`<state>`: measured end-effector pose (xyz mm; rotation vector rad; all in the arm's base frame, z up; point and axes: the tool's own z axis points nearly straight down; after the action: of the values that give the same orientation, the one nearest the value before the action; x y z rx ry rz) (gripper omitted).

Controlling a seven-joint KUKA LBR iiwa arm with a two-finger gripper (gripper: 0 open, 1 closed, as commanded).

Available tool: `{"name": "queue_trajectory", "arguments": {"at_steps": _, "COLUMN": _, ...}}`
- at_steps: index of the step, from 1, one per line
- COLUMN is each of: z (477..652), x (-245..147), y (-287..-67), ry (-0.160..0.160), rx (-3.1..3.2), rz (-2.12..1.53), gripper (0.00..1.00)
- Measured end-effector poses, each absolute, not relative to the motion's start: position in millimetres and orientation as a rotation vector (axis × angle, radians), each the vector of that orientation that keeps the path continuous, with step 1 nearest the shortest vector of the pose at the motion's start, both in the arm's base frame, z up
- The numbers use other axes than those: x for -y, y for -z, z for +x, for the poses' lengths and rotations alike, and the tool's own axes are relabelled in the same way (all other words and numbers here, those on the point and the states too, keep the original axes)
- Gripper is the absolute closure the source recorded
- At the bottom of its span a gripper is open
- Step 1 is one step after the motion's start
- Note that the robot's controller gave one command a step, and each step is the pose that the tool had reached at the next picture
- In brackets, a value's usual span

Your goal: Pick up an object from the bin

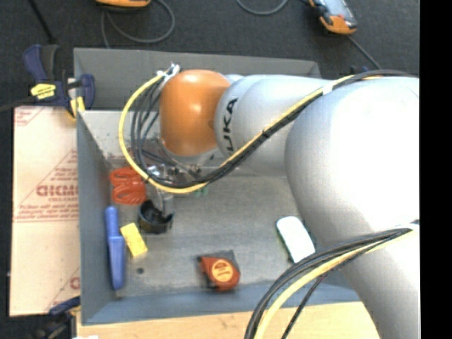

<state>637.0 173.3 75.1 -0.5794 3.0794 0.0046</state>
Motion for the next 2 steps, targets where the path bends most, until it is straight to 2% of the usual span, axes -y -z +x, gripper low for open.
{"name": "queue_trajectory", "arguments": {"at_steps": 1, "z": 636.1, "x": -173.3, "y": -73.5, "ry": -0.004, "rx": -3.083, "rz": -0.578, "gripper": 0.0}}
{"name": "queue_trajectory", "arguments": {"at_steps": 2, "z": 637.8, "x": -173.7, "y": -77.6, "ry": -0.005, "rx": -3.08, "rz": -0.578, "gripper": 1.0}}
